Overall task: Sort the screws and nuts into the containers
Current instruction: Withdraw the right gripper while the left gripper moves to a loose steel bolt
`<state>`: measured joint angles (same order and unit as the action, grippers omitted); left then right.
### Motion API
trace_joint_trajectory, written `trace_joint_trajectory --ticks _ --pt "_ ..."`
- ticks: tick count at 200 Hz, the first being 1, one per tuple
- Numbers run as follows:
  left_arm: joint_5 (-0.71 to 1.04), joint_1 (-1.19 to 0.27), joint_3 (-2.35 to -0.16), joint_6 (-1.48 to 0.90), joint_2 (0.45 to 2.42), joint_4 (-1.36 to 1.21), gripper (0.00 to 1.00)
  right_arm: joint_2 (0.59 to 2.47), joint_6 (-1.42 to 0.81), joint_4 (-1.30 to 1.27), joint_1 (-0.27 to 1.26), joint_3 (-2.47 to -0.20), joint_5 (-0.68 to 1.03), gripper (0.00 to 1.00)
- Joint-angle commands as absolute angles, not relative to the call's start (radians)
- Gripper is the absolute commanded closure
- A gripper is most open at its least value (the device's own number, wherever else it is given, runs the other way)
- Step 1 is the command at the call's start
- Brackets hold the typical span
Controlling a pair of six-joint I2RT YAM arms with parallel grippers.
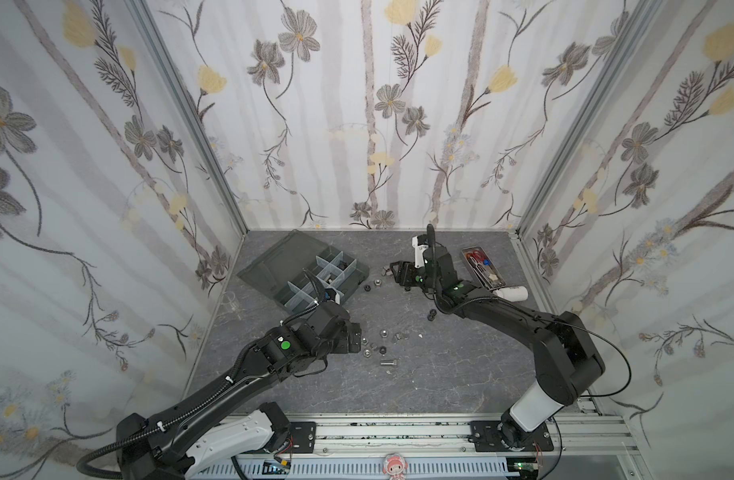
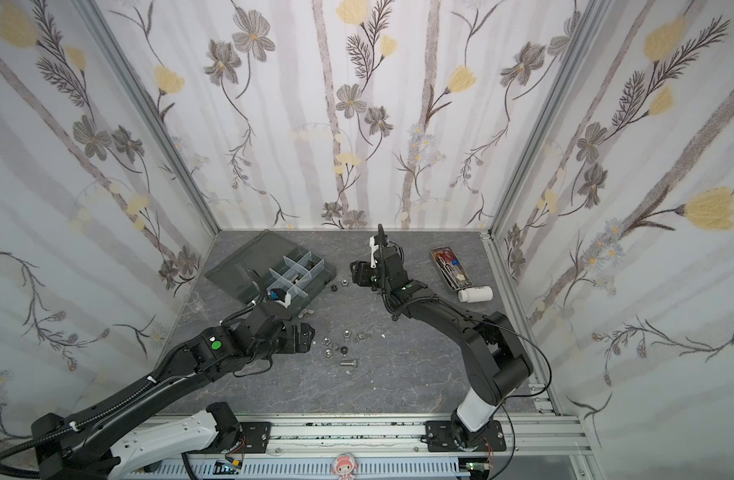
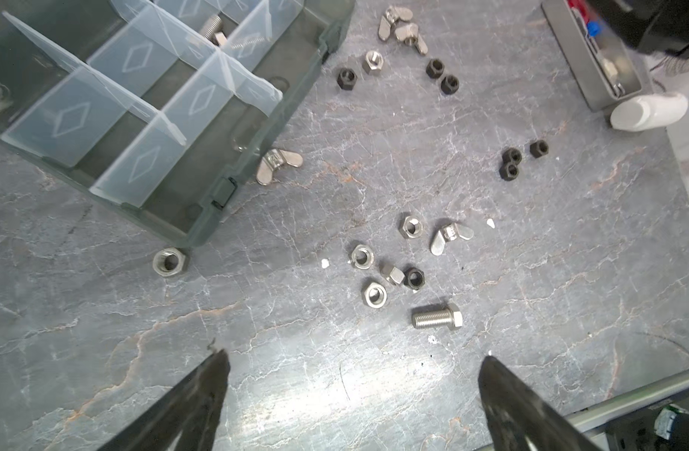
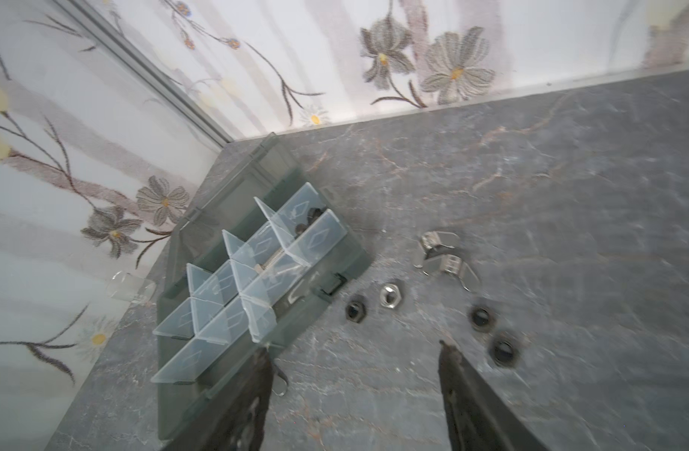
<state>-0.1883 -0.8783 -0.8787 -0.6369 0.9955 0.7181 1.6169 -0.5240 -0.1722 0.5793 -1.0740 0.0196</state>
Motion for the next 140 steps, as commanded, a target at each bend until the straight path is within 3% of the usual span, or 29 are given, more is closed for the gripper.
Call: trace_joint_trajectory --ticks 1,73,140 --pt "-0.256 -0.939 -0.867 -0.71 1.041 0.666 0.0 1.524 -0.55 -0.199 0.543 -0.985 -0.005 0.31" --pt "-0.317 -1.158 -0.832 -0.865 1.165 0.614 0.0 1.35 -0.561 -0.188 0.441 -0.828 -0.011 0.3" --pt "-0.263 -1.211 -0.806 -0.879 1.255 0.506 0.01 1.294 -0.558 -0.156 0.419 -0.798 -0.018 0.29"
